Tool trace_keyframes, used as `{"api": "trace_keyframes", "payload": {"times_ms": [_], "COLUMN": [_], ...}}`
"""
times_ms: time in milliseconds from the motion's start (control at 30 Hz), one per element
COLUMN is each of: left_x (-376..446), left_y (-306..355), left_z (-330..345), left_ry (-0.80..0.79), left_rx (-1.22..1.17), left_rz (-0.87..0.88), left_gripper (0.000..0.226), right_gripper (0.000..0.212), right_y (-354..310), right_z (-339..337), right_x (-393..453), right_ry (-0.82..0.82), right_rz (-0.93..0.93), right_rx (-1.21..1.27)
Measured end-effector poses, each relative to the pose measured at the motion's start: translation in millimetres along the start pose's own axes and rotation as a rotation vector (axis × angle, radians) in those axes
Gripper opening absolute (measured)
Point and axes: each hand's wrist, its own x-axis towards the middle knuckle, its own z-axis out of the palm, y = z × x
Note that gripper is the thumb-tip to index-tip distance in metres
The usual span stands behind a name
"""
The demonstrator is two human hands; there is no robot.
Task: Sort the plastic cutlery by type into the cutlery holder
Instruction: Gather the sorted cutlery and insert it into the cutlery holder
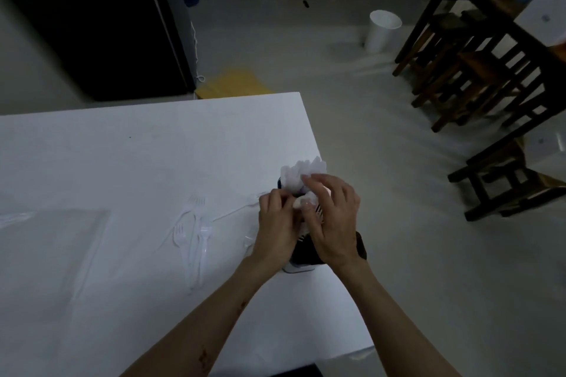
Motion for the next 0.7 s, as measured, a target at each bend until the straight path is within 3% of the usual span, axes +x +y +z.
{"api": "trace_keyframes", "payload": {"times_ms": [100, 300, 433, 500, 567, 633, 700], "left_x": [-5.1, -28.1, -45.5, -54.9, -64.7, -72.9, -79.4], "left_y": [7.5, -15.6, -51.5, -76.6, -97.2, -114.9, -128.4], "left_z": [-4.9, -30.6, -45.0, -56.6, -71.6, -84.9, -95.6], "left_ry": [0.018, -0.113, 0.079, 0.213, 0.262, 0.229, 0.174], "left_rx": [-0.299, -0.249, -0.216, -0.189, -0.160, -0.132, -0.115], "left_rz": [-0.175, 0.042, -0.017, -0.123, -0.262, -0.356, -0.377], "left_gripper": [0.018, 0.041, 0.033, 0.028, 0.028, 0.028, 0.026], "right_gripper": [0.034, 0.032, 0.023, 0.017, 0.017, 0.029, 0.048], "right_y": [3.9, 2.8, -37.2, -63.5, -81.8, -89.2, -90.0], "right_z": [7.6, 18.5, 22.2, 33.0, 56.5, 85.0, 102.5], "right_x": [-1.9, -8.6, -7.5, -17.9, -36.1, -56.5, -70.4], "right_ry": [-0.051, -0.029, 0.061, -0.114, -0.449, -0.740, -0.802], "right_rz": [-0.192, -0.162, -0.153, -0.135, -0.015, 0.281, 0.616], "right_rx": [-0.101, -0.202, -0.005, 0.193, 0.155, -0.004, -0.090]}}
